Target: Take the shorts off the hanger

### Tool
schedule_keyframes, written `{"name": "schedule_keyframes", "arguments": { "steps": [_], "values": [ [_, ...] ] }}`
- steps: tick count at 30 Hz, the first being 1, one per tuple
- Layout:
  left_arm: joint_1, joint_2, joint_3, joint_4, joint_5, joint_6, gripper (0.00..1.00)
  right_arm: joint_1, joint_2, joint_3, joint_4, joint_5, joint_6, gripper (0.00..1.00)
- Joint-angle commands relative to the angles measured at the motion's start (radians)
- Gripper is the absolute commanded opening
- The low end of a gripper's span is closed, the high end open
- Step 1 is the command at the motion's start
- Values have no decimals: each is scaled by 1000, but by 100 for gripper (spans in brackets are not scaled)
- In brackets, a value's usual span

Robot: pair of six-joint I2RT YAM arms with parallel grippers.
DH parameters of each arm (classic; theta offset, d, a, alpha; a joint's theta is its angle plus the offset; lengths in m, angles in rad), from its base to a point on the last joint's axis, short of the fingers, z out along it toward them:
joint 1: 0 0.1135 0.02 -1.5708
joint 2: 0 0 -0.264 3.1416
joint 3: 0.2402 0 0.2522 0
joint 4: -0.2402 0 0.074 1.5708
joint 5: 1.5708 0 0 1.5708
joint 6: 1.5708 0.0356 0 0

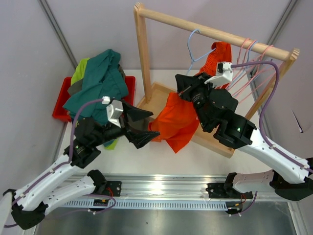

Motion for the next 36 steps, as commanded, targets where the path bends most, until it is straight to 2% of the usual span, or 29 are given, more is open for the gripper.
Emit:
{"name": "schedule_keyframes", "arguments": {
  "steps": [1,7,9,10,11,13,14,16,17,19,22,25,29,33,36],
  "values": [
    [-26,61,-7,113,24,-8,99,7,-34,4,54,-3,31,0],
    [-49,128,-36,144,-48,11,99,7,-48,6,54,-26,51,0],
    [-49,136,-50,166,-79,11,96,7,-57,6,55,-33,60,0],
    [-49,142,-54,173,-86,9,89,7,-59,6,48,-37,65,0],
    [-49,147,-56,178,-97,9,72,6,-62,4,45,-41,70,0],
    [-49,161,-45,170,-125,6,53,9,-74,-5,37,-43,82,0],
    [-49,161,-41,169,-129,6,27,9,-79,-11,35,-41,88,0],
    [-49,158,-30,167,-154,-2,4,9,-92,-31,37,-43,99,0],
    [-50,146,-25,158,-157,-3,0,9,-95,-37,37,-37,102,0],
    [-53,123,-25,150,-160,-6,0,9,-100,-49,38,-30,102,0],
    [-83,5,-33,77,-209,-9,0,0,-97,-49,43,-18,93,0],
    [-133,-107,-106,29,-251,-35,0,-34,-91,-40,54,-27,82,0],
    [-211,-333,-231,-47,-326,-104,0,-89,-82,-17,71,-43,77,0],
    [-241,-426,-317,-122,-335,-150,0,-146,-57,18,78,-52,64,0],
    [-254,-434,-360,-134,-327,-161,0,-199,-33,44,81,-72,68,0]
  ]
}}
